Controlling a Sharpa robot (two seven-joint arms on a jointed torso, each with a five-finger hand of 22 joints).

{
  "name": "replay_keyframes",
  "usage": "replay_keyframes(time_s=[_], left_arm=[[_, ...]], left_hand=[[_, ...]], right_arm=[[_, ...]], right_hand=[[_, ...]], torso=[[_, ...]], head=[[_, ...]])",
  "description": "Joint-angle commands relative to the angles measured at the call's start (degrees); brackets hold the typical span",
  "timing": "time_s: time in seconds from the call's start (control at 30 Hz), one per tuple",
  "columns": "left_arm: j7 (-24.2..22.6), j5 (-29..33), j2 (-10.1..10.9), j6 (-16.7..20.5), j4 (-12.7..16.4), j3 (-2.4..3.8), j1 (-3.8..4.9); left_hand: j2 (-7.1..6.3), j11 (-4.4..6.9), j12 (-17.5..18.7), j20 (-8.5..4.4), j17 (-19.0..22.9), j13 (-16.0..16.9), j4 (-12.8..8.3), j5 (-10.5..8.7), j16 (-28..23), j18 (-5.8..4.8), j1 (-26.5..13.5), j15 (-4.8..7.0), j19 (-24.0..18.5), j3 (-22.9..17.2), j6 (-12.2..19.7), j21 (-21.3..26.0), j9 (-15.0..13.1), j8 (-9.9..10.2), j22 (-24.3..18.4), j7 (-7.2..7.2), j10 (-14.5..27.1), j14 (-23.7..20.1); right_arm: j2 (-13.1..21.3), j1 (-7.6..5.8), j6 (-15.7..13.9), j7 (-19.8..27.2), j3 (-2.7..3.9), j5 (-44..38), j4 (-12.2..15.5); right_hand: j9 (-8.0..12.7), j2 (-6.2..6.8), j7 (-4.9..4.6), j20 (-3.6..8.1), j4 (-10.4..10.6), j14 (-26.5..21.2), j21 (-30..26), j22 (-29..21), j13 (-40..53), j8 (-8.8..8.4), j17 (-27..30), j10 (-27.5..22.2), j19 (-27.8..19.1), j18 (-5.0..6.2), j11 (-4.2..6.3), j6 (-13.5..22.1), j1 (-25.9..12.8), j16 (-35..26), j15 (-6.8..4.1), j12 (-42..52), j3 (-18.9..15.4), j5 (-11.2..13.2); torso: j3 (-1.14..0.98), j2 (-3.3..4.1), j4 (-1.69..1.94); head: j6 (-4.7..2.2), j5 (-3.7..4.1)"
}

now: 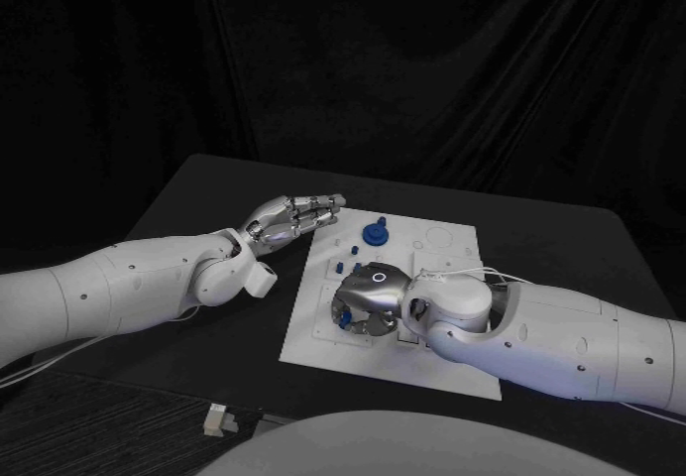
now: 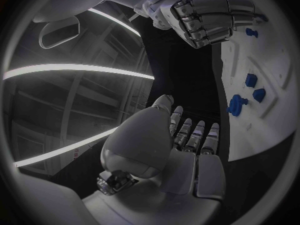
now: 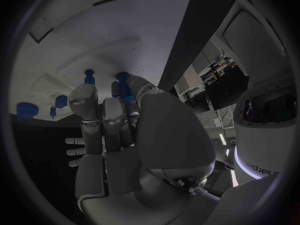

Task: Assemble the parts on the task board

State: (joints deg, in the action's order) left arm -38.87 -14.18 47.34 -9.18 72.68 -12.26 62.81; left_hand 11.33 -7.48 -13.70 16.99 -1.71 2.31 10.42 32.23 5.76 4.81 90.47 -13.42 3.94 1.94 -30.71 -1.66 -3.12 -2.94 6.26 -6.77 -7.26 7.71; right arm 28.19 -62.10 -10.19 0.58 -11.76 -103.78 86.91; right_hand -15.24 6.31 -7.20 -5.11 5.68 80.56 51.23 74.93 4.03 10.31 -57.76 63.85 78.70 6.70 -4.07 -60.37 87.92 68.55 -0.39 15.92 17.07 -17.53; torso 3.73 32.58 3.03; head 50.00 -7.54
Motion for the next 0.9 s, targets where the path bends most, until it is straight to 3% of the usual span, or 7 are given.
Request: replay_keyframes(time_s=[0.03, 0.23, 0.33, 0.43, 0.63, 0.73, 0.9], left_arm=[[-5.6, 0.4, -0.1, -0.7, 0.1, 0.06, -0.06], [-5.6, 0.4, -0.1, -0.8, 0.0, 0.06, -0.06], [-5.6, 0.4, -0.2, -0.8, 0.0, 0.06, -0.06], [-5.6, 0.4, -0.2, -0.8, 0.0, 0.06, -0.06], [-5.6, 0.4, -0.3, -0.9, -0.1, 0.06, -0.07], [-5.6, 0.4, -0.3, -0.9, -0.1, 0.06, -0.07], [-5.6, 0.4, -0.2, -0.8, -0.2, 0.06, -0.07]], left_hand=[[-0.07, 0.10, 0.2, -0.06, -0.1, 0.0, 0.0, 0.32, 0.2, -0.96, 0.0, -0.41, 0.5, -0.3, 0.0, 0.0, 0.0, -0.4, -0.1, -0.27, 0.1, -0.1], [-0.08, 0.08, 0.2, -0.06, -0.1, 0.0, 0.0, 0.31, 0.2, -0.96, -0.1, -0.43, 0.5, -0.3, 0.2, 0.0, 0.0, -0.3, 0.0, -0.25, 0.2, -0.1], [-0.08, 0.08, 0.2, -0.06, -0.1, 0.0, 0.0, 0.31, 0.2, -0.96, -0.1, -0.43, 0.5, -0.3, 0.2, 0.0, 0.0, -0.3, 0.0, -0.25, 0.2, -0.1], [-0.08, 0.08, 0.2, -0.06, -0.1, 0.0, 0.0, 0.31, 0.2, -0.96, -0.1, -0.43, 0.5, -0.3, 0.2, 0.0, 0.0, -0.3, 0.0, -0.25, 0.2, -0.1], [-0.08, 0.08, 0.2, -0.06, -0.1, 0.0, 0.0, 0.31, 0.2, -0.96, -0.1, -0.43, 0.5, -0.3, 0.2, 0.0, 0.0, -0.3, 0.0, -0.25, 0.2, -0.1], [-0.08, 0.08, 0.2, -0.06, -0.1, 0.0, 0.0, 0.31, 0.2, -0.96, -0.1, -0.43, 0.5, -0.3, 0.2, 0.0, 0.0, -0.3, 0.0, -0.25, 0.2, -0.1], [-0.12, 0.04, 0.2, -0.06, -0.1, -0.1, 0.0, 0.30, 0.2, -0.96, -0.1, -0.46, 0.5, -0.4, 0.4, 0.0, 0.0, -0.3, -0.1, -0.20, 0.2, -0.2]], right_arm=[[0.1, 0.29, 0.4, -1.4, -0.11, -0.5, 0.0], [0.1, 0.32, 0.5, -1.7, -0.11, -1.5, 0.0], [0.1, 0.33, 0.9, -2.0, -0.11, -1.7, -0.1], [0.2, 0.33, 1.4, -2.3, -0.11, -1.8, -0.1], [0.3, 0.33, 1.1, -2.3, -0.11, -1.9, -0.2], [0.5, 0.32, 0.4, -2.3, -0.11, -1.9, -0.1], [1.6, 0.13, -1.7, -2.1, -0.11, -1.9, 0.5]], right_hand=[[0.0, -0.09, -0.41, -0.11, -0.3, -0.4, -0.4, 6.3, 0.1, -0.24, 0.1, 0.1, -0.5, -0.09, -0.06, 0.1, 0.6, -0.3, -0.09, -0.2, 0.1, -0.3], [0.0, 0.01, -0.48, -0.15, -0.3, -0.5, -0.7, 6.2, 0.1, -0.35, 0.3, 0.0, -0.7, -0.03, -0.14, 0.2, 0.4, -0.5, -0.04, -0.4, 0.1, -0.4], [0.3, 0.33, -0.58, -0.34, -0.4, -0.8, -1.1, 6.1, 0.0, -1.73, 0.7, -0.8, -1.0, 0.03, -0.35, 2.3, -0.1, -0.8, 0.17, -1.2, 0.4, -0.3], [2.2, 1.43, 1.80, -0.98, 0.0, -2.1, -4.0, 5.4, -0.4, -6.58, 2.3, -6.1, -2.4, 0.36, -1.80, 11.2, -1.6, -2.1, 1.23, -4.3, 0.7, 1.1], [4.6, 1.54, 4.53, -1.29, -0.6, -3.3, -6.4, 4.9, -0.2, -6.69, 3.5, -14.8, -3.6, 0.88, -2.95, 19.3, -3.2, -2.9, 0.88, -7.3, -1.4, 3.8], [7.2, 1.15, 6.09, -1.45, -0.8, -4.2, -8.7, 4.4, -0.3, -7.05, 4.7, -20.1, -4.5, 1.17, -3.32, 27.5, -3.8, -3.7, 1.10, -8.5, -3.5, 5.0], [8.3, 1.02, 6.50, -1.71, -0.1, -5.1, -10.7, 4.1, -0.3, -7.00, 5.7, -23.8, -5.2, 1.41, -3.61, 29.7, -3.7, -4.4, 1.38, -8.5, -5.8, 5.8]], torso=[[0.04, -0.03, 0.07], [0.05, -0.04, 0.06], [0.04, -0.04, 0.05], [0.05, -0.03, 0.06], [0.05, -0.03, 0.08], [0.04, -0.04, 0.07], [0.04, -0.06, 0.07]], head=[[0.00, 0.03], [0.00, 0.07], [0.00, 0.09], [0.00, 0.05], [0.00, -0.01], [0.00, -0.03], [0.00, -0.21]])
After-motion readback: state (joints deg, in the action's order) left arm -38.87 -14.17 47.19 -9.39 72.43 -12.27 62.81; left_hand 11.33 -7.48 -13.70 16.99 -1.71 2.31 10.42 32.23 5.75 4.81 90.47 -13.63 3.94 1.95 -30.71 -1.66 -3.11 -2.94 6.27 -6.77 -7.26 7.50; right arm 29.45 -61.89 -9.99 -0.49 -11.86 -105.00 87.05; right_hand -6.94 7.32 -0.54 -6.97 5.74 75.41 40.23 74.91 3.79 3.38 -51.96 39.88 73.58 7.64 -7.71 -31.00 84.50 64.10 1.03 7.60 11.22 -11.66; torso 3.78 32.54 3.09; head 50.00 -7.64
